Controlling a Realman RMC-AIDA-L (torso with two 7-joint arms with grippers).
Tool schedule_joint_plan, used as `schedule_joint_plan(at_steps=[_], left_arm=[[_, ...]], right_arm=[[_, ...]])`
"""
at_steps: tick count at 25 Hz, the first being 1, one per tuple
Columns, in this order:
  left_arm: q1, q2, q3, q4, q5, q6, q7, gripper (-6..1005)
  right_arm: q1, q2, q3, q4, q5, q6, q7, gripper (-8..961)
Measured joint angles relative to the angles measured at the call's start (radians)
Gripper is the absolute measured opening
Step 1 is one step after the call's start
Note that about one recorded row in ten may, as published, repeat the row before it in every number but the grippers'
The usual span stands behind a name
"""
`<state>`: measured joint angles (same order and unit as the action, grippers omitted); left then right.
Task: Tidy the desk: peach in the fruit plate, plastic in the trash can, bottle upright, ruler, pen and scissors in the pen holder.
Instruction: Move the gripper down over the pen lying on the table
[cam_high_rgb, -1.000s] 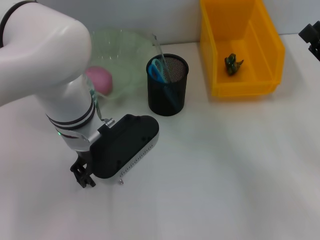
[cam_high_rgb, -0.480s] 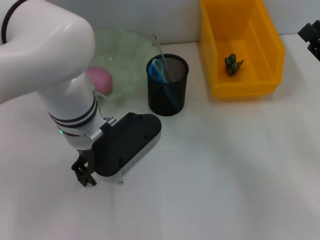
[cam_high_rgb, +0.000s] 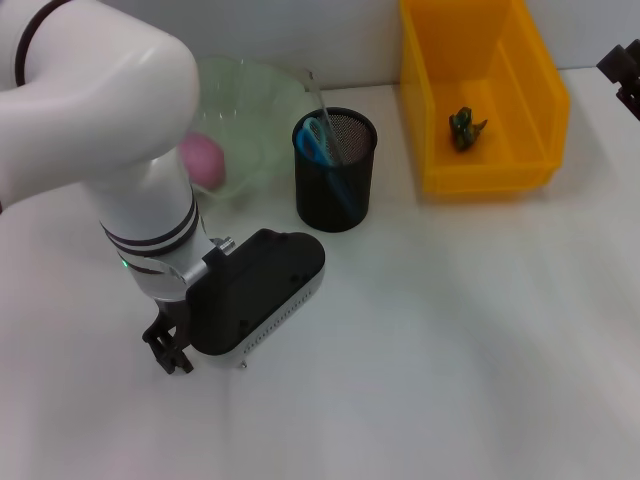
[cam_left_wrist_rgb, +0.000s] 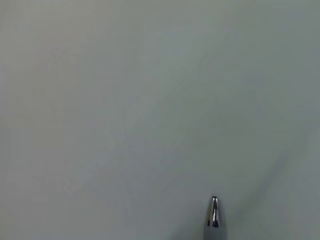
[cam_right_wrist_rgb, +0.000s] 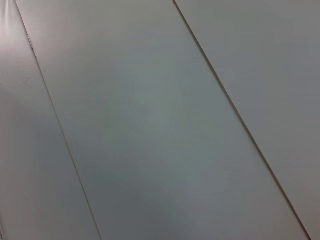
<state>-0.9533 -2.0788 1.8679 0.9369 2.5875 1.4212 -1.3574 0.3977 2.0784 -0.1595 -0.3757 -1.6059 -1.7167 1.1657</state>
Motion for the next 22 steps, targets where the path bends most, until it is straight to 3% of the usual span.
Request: schedule_joint_plan(at_steps=[4,7,12,22], left_arm=[[-0.002,0.0,0.002,-0.001,-0.001,0.002,0.0,750],[-0.002,0.0,0.002,-0.001,-0.001,0.002,-0.001,576],[-0.004,0.0,0.003,-0.001,-0.003,0.002,-0.001,398],[-0.005,0.0,0.005,-0.001,-0.005,-0.001,-0.001,401]], right_arm=[[0.0,0.0,0.002,0.0,0.0,-0.002,0.0,527],[0.0,0.0,0.003,0.0,0.0,-0.004,0.0,527],[0.0,0.0,0.004,0.0,0.0,-0.008,0.0,527],[0.002,0.0,0.003,0.0,0.0,-0.017,0.002,527]])
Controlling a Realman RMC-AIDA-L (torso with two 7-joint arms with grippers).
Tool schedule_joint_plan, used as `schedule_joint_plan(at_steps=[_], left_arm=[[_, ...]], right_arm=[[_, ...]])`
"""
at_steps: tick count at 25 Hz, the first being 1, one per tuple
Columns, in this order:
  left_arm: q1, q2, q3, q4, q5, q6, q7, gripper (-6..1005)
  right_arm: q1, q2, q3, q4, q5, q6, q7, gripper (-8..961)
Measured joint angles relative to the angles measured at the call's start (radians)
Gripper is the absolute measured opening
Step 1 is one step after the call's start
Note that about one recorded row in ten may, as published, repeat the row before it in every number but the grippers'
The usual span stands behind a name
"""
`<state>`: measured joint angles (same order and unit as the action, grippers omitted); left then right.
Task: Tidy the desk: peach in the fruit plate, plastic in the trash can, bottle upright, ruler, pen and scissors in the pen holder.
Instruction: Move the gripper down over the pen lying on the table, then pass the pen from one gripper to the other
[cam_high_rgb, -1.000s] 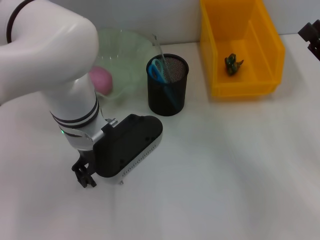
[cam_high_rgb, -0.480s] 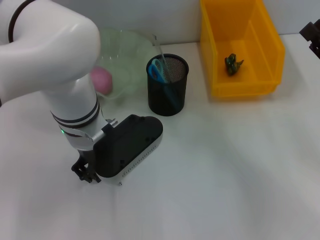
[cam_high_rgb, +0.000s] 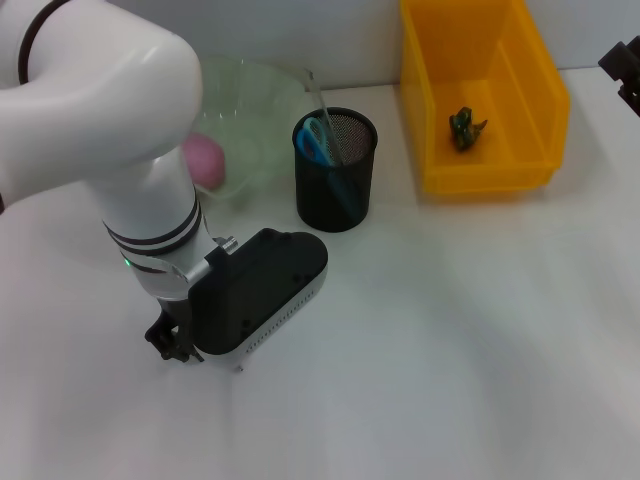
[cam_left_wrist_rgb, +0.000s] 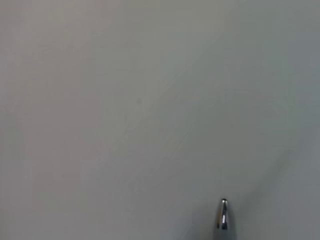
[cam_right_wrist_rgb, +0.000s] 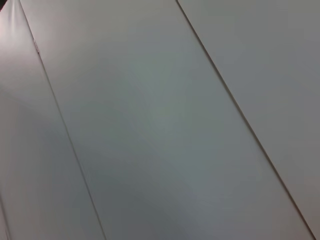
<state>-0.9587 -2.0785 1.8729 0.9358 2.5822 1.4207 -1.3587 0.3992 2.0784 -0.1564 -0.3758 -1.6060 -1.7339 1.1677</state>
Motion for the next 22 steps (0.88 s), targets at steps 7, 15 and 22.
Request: schedule_joint_plan(at_steps=[7,15,22], left_arm=[[0.0,0.002,0.0,-0.007,-0.009,-0.005,0.005,349],[0.003,0.005,0.0,-0.009,-0.019,-0.011,0.009,219],[0.012,0.007,-0.006,-0.014,-0.038,-0.021,0.042,206]], right_arm=[[0.0,0.0,0.0,0.0,0.0,-0.004,0.003,527],[-0.001,0.0,0.0,0.0,0.002,-0.007,0.005,527],[-0.003,0.0,0.0,0.0,0.002,-0.018,0.006,526]])
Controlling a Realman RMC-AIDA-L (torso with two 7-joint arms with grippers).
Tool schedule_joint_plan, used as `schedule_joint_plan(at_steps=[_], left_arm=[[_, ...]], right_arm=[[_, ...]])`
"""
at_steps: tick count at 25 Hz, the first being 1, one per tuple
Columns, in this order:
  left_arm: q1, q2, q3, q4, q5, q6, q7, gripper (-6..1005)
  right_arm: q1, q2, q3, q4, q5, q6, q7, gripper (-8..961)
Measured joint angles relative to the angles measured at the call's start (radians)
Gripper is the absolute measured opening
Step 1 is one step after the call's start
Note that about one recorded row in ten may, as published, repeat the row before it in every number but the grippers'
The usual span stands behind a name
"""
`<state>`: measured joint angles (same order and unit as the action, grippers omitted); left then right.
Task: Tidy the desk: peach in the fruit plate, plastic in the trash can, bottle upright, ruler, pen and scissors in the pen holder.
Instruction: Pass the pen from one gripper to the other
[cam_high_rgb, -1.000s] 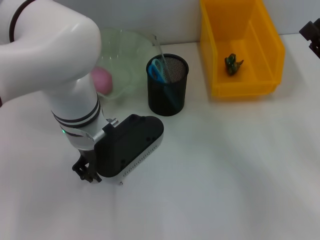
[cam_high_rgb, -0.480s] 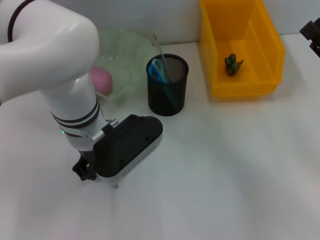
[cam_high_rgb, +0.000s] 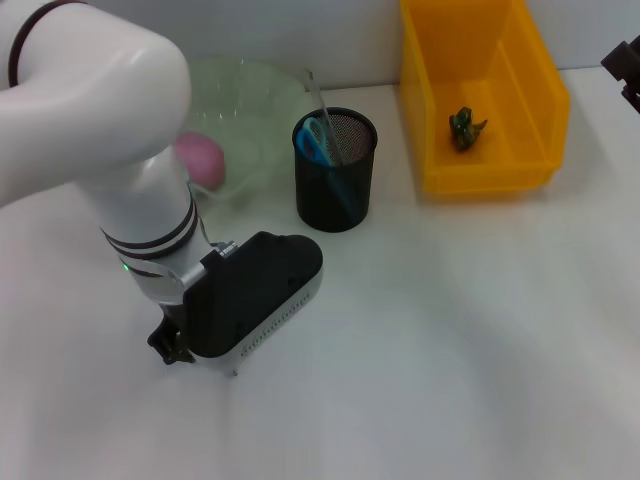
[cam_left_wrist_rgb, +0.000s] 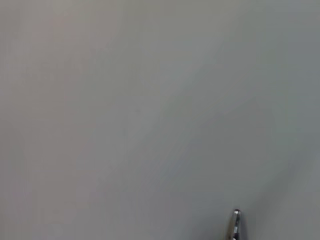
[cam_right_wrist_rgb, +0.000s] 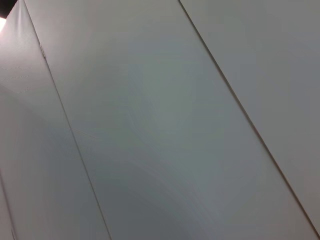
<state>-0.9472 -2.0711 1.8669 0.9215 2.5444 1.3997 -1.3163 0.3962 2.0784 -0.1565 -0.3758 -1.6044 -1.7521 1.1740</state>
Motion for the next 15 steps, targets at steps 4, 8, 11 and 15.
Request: schedule_joint_plan(at_steps=[4,8,11,15], left_arm=[[0.001,0.0,-0.005,0.0,-0.002,0.002,0.006,199],[0.005,0.0,-0.033,0.008,-0.007,0.012,0.013,157],[0.017,0.0,-0.087,0.037,-0.004,0.038,0.006,131],[0.036,0.0,-0.232,0.103,-0.014,0.122,0.004,133]], right_arm=[[-0.002,0.0,0.0,0.0,0.0,-0.002,0.001,526],[-0.002,0.0,0.0,0.0,0.0,-0.006,0.001,526],[-0.003,0.0,0.0,0.0,0.0,-0.007,0.002,526],[-0.007,0.0,0.0,0.0,0.0,-0.012,0.002,526]])
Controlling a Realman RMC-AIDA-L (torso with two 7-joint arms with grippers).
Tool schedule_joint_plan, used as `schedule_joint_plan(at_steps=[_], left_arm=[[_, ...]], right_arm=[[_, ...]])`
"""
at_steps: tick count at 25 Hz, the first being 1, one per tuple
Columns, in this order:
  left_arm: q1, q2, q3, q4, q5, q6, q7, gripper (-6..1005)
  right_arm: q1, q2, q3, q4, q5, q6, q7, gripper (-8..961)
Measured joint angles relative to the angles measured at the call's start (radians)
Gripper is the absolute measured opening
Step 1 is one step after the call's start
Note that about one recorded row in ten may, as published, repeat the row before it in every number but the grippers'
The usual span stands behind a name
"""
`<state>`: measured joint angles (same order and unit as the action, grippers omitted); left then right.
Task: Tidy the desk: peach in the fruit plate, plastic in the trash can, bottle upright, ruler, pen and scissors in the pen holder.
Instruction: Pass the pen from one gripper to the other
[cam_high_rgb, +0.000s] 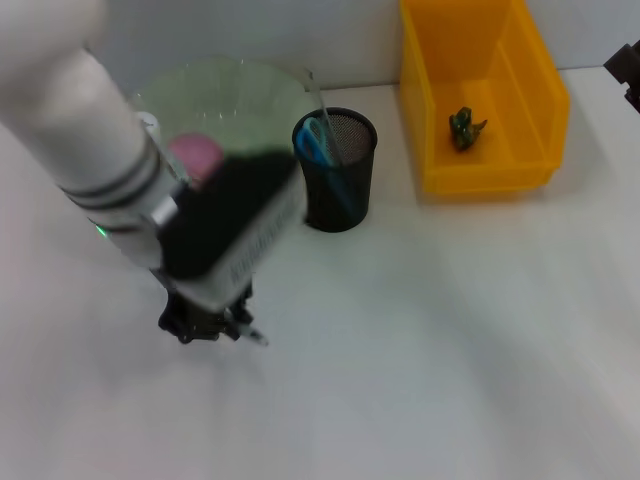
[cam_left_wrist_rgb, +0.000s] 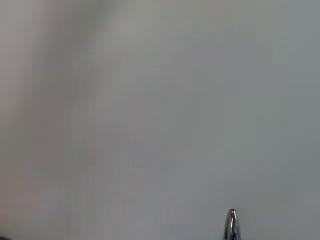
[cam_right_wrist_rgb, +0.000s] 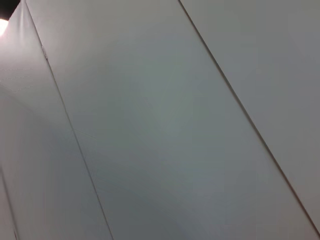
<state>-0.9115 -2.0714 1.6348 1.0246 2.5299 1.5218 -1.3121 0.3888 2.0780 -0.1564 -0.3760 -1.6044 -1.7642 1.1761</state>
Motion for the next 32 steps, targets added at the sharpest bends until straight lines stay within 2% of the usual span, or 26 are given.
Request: schedule_joint_plan(at_steps=[1,2,4,6,7,8,11,13,17,18,21,24,26,28,29,32], left_arm=[[0.003,-0.001,-0.114,0.023,-0.025,0.071,-0.001,134],[0.003,-0.001,-0.114,0.023,-0.025,0.071,-0.001,134],[0.002,0.001,-0.316,0.019,-0.109,0.177,-0.018,135],[0.002,0.001,-0.316,0.019,-0.109,0.177,-0.018,136],[0.017,0.004,-0.486,0.014,-0.191,0.259,-0.065,136],[0.037,0.006,-0.573,0.012,-0.252,0.301,-0.132,137],[0.049,0.007,-0.612,0.012,-0.28,0.317,-0.169,138],[0.09,0.007,-0.665,0.007,-0.361,0.337,-0.315,139],[0.115,0.007,-0.673,0.006,-0.401,0.335,-0.381,141],[0.159,0.007,-0.701,0.005,-0.473,0.326,-0.511,141],[0.183,0.007,-0.74,0.004,-0.506,0.325,-0.596,143],[0.225,0.007,-0.813,-0.007,-0.543,0.318,-0.781,144],[0.225,0.007,-0.813,-0.007,-0.543,0.318,-0.781,145],[0.243,0.007,-0.822,-0.008,-0.556,0.284,-0.943,146],[0.243,0.007,-0.822,-0.008,-0.556,0.284,-0.943,146],[0.245,0.007,-0.822,-0.009,-0.557,0.274,-0.98,147]], right_arm=[[0.0,0.0,0.0,0.0,0.0,-0.001,0.0,526],[-0.001,-0.001,0.0,-0.001,0.0,-0.003,0.0,526],[-0.002,-0.002,0.0,-0.003,0.0,-0.004,0.003,526],[-0.002,-0.003,0.0,-0.006,0.0,-0.004,0.009,526],[-0.002,-0.004,-0.001,-0.007,0.0,-0.005,0.011,526],[-0.002,-0.006,-0.003,-0.008,0.0,-0.006,0.013,526],[0.0,-0.009,-0.007,-0.008,0.0,-0.007,0.013,526],[0.005,-0.01,-0.01,-0.018,-0.003,-0.007,0.008,526],[0.006,-0.01,-0.011,-0.023,-0.005,-0.007,-0.01,526],[0.006,-0.006,-0.012,-0.023,-0.007,-0.009,-0.038,526],[0.007,-0.004,-0.016,-0.02,-0.009,-0.011,-0.077,526],[0.007,-0.001,-0.037,-0.014,-0.011,-0.019,-0.169,526],[0.005,-0.001,-0.057,-0.013,-0.012,-0.033,-0.244,526],[0.008,0.001,-0.095,-0.012,-0.012,-0.053,-0.371,526],[0.008,0.001,-0.095,-0.012,-0.012,-0.053,-0.371,526],[0.012,0.006,-0.145,-0.006,-0.01,-0.072,-0.535,525]])
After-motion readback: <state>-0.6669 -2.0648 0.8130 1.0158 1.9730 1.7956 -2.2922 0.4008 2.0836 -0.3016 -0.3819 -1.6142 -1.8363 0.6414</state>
